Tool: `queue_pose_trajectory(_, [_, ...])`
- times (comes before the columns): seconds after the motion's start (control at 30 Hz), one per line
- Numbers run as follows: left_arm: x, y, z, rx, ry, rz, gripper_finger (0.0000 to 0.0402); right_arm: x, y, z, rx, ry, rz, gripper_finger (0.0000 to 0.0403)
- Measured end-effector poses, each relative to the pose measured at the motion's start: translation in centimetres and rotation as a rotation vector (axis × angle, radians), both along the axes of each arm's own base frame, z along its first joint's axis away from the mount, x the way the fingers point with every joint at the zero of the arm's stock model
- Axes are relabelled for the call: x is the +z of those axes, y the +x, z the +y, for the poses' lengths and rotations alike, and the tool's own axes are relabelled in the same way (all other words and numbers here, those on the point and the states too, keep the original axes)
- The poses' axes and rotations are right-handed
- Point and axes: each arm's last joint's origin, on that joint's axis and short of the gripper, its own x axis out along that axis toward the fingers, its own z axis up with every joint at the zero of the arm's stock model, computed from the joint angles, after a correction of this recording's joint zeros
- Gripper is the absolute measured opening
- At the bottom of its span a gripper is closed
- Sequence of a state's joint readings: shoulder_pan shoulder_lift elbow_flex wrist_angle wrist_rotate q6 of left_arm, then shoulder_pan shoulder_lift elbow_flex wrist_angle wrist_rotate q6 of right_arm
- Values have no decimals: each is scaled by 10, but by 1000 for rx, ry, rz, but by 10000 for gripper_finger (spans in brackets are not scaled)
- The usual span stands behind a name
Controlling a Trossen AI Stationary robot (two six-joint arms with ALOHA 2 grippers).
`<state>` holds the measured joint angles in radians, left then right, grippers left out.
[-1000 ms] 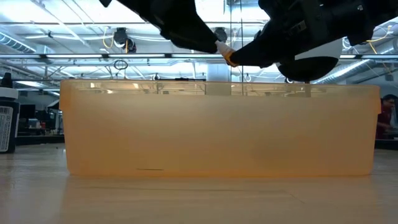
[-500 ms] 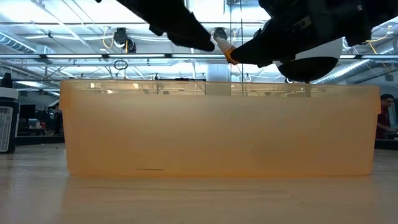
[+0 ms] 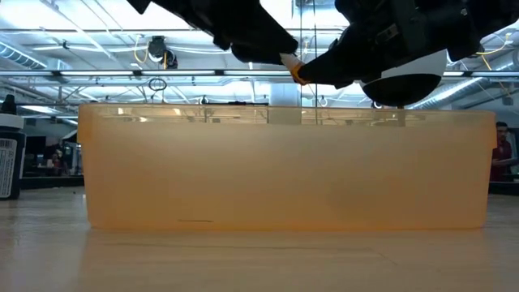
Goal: Pick & Place food coloring
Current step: Put the small orange food coloring bottle into the orange bin
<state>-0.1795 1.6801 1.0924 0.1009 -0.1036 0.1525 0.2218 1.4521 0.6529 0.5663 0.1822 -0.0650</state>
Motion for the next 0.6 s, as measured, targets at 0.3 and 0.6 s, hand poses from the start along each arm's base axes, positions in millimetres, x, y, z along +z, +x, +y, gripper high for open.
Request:
queue_pose_trajectory(0.3, [-8,4,0,11,21,12,266,0,0,0,1,0,1,34])
queue_pose_trajectory(0.6, [-8,3,3,78,84,10,266,0,0,0,1,0,2,34])
